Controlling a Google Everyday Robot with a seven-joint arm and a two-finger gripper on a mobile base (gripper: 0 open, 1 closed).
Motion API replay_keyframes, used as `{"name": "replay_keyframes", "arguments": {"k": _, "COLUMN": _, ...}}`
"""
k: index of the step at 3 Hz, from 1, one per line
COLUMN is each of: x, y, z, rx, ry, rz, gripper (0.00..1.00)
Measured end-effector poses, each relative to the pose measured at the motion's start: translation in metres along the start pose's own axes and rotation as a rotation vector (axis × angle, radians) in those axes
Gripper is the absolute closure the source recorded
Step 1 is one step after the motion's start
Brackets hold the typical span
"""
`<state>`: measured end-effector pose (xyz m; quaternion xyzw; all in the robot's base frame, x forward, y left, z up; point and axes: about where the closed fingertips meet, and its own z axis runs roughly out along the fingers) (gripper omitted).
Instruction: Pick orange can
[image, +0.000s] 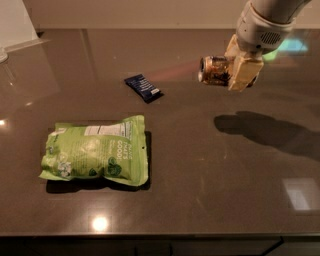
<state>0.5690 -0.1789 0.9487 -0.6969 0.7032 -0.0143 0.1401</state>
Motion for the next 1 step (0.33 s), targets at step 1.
{"name": "replay_keyframes", "arguments": {"k": 1, "x": 0.0, "y": 0.0, "z": 0.0, "rx": 0.0, "ry": 0.0, "rz": 0.0, "gripper": 1.0}}
